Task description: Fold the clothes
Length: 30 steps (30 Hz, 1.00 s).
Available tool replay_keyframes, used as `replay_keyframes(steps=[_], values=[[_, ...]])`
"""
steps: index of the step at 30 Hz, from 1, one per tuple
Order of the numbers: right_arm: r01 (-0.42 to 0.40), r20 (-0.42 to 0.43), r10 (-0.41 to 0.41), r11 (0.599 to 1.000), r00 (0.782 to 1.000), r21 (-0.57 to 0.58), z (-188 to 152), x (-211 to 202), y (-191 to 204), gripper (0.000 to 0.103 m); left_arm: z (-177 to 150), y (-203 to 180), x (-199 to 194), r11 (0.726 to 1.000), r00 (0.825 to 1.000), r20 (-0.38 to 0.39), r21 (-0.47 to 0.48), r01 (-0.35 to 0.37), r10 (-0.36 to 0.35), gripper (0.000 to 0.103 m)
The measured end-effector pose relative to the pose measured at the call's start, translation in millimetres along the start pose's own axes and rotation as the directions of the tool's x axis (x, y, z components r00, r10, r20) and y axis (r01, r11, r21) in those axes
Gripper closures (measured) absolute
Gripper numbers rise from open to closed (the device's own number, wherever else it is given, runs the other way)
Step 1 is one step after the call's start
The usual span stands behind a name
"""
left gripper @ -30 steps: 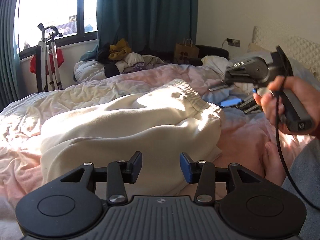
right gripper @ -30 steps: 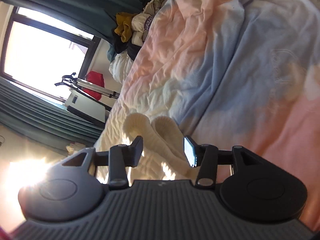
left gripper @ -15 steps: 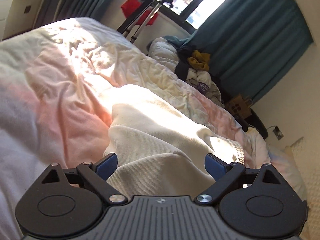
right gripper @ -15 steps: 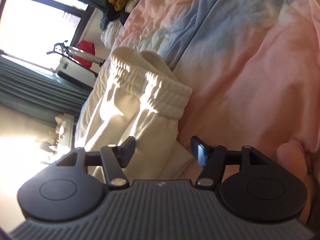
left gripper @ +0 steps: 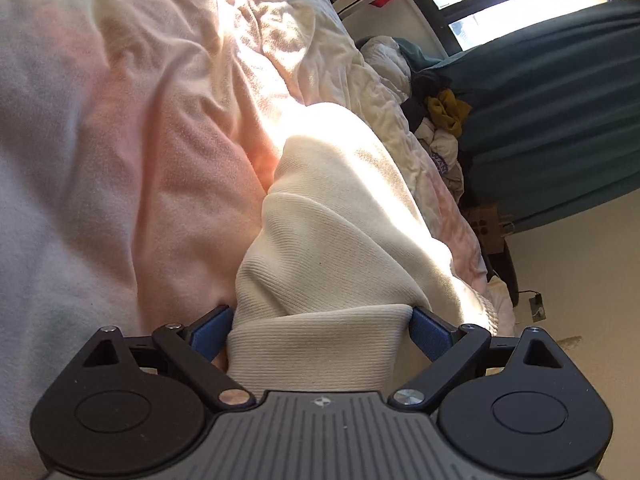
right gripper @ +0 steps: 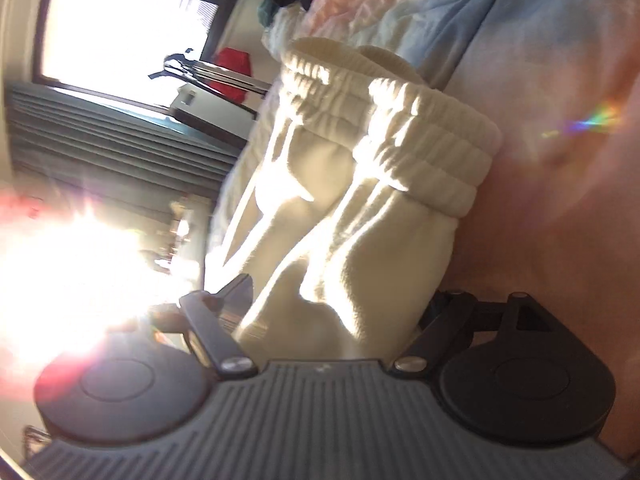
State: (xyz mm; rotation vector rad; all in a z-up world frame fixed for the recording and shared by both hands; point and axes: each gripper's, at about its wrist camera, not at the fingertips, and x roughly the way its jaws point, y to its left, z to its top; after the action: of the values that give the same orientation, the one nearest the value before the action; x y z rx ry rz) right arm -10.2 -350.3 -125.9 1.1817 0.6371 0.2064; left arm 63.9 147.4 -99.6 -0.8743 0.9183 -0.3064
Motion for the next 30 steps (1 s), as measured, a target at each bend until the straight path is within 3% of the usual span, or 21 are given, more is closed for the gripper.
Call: replay_keyframes(steps=[2, 6, 11, 13, 15, 18, 23, 30], values=[[-0.055, 0.012, 0.055, 0.998, 0.998, -0.006, 0.8, -2.8, 3.8, 0.019, -0.3, 2.5, -0.6, 1.000, 1.000, 0.001, -0.012, 0.007, -0.007, 0.011], [0.038, -0.015, -0.038, 0.999, 0.999, -0.004, 7.9, 11.7, -5.4, 0.019, -1.4, 3.9, 1.8, 1.000, 1.000, -0.004, -0.016, 0.010, -0.010, 0.014], [0.044, -0.030, -0.043, 0.999, 0.999, 0.017, 18.0, 24.8, -14.3, 0.019, -0.7, 5.9, 3.3, 0.999, 1.000, 0.003, -0.040, 0.018, -0.018, 0.023], [0.057, -0.016, -0.057, 0.998, 0.998, -0.013, 15.6, 23.2, -10.5, 0.031, -1.1, 4.6, 1.1, 0.999, 1.000, 0.011, -0.046, 0.016, -0.016, 0.032], [0.064, 0.001, -0.064, 0.998, 0.998, 0.006, 14.5, 14.8, -13.0, 0.061, -2.1, 3.6, -3.2, 0.998, 0.999, 0.019, -0.054, 0.031, -0.030, 0.044], [0.022, 0.025, -0.023, 0.999, 0.999, 0.044, 13.6, 3.2, -11.9, 0.073, -3.2, 4.1, -9.3, 0.993, 0.997, 0.027, -0.091, 0.071, -0.069, 0.056], [-0.089, 0.070, 0.084, 0.994, 0.994, 0.068, 14.8, -26.4, 5.5, 0.077, -4.4, -3.4, -22.8, 0.969, 0.984, 0.038, -0.174, 0.176, -0.172, 0.062], [-0.183, 0.206, 0.167, 0.981, 0.964, 0.064, 27.2, -99.1, 23.8, 0.079, -29.1, -72.7, -20.2, 0.951, 0.960, 0.012, -0.136, 0.278, -0.279, 0.064]])
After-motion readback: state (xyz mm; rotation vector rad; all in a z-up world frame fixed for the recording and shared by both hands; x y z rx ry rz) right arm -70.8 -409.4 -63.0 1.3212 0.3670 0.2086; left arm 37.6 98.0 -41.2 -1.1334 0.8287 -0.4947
